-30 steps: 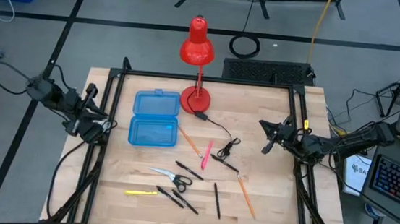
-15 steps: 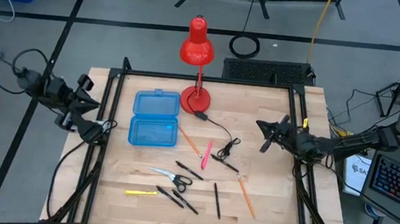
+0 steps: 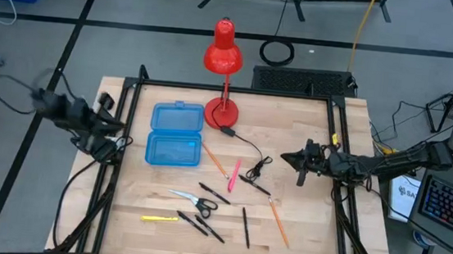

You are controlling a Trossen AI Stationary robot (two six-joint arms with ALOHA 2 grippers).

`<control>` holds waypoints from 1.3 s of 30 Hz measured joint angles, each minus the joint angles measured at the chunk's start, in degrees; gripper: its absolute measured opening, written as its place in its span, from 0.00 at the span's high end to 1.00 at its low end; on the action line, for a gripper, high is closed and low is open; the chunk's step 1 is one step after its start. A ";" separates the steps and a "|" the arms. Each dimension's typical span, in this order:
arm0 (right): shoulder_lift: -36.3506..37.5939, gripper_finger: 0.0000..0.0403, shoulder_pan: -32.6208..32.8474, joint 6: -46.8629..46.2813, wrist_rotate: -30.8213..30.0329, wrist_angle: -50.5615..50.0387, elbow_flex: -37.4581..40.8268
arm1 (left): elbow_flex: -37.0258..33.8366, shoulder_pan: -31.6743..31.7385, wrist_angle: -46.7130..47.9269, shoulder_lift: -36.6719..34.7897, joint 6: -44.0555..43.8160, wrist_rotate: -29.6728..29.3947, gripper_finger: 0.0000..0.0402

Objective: Pick & place school supplies into a supply box
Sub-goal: Put the black pen into the blue supply box

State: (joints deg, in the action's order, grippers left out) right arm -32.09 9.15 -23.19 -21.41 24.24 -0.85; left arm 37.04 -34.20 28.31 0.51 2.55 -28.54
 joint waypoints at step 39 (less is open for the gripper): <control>-40.08 0.46 9.44 -6.06 16.95 -29.94 -35.94 | -35.69 -0.02 -33.39 7.37 -17.09 -15.03 0.91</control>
State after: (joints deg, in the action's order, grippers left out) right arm -72.16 18.59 -29.25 -4.46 -5.70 -36.78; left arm 1.34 -34.22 -5.08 7.88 -14.54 -43.57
